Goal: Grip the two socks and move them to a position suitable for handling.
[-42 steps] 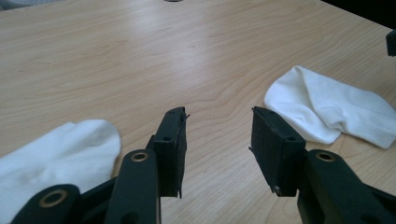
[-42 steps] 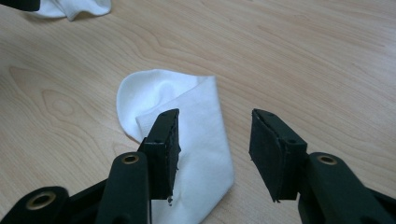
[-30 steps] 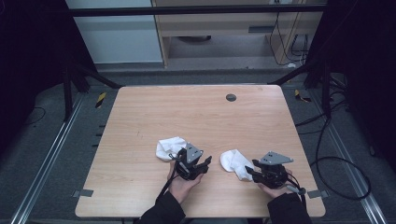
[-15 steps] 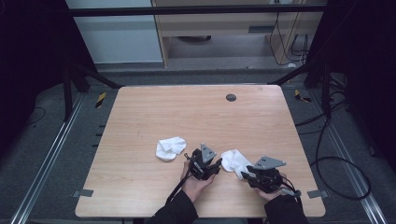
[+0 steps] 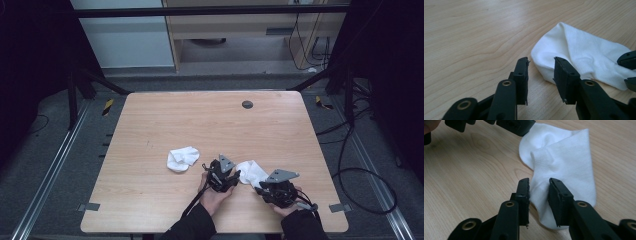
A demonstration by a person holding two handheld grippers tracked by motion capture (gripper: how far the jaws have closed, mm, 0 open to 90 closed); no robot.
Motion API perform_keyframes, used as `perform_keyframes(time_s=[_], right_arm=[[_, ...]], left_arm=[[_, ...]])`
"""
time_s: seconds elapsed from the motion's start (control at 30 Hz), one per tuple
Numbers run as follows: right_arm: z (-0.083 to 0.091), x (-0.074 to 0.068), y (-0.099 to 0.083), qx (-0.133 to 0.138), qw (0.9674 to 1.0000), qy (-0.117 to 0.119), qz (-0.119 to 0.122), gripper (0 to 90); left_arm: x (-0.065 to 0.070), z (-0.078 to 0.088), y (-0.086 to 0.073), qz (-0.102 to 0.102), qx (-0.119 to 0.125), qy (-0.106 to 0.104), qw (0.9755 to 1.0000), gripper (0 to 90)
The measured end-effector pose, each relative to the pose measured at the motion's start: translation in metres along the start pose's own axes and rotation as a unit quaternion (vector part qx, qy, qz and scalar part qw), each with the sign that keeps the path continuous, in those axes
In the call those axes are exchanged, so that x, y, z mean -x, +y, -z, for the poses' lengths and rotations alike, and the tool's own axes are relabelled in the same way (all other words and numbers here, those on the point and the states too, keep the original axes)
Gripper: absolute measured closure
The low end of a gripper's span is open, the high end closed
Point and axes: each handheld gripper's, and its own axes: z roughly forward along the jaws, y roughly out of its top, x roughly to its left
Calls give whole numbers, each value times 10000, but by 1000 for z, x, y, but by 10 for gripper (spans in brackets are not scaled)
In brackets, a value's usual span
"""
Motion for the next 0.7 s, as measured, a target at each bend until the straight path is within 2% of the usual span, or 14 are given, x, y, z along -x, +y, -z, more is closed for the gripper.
perform_keyframes(time_s=[0.13, 0.3, 0.43, 0.57, 0.67, 0.7], right_arm=[[-1, 1, 0, -45, 10000, 41, 8, 765], [-1, 2, 0, -87, 9999, 114, -49, 808], [-1, 1, 0, -102, 9999, 128, -34, 818], [-1, 1, 0, -103, 9998, 139, -37, 829], [-1, 2, 0, -85, 9998, 159, -62, 833], [-1, 2, 0, -57, 9998, 175, -58, 834]], left_arm=[[1, 1, 0, 52, 62, -52, 10000, 653], [1, 1, 3, 87, 156, -40, 9998, 599], [3, -6, 4, 63, 18, -33, 10000, 603], [2, -10, 2, 141, -201, -9, 9997, 690], [1, -11, 1, 202, -229, -17, 9995, 781], [0, -10, 1, 210, -257, -26, 9994, 781]])
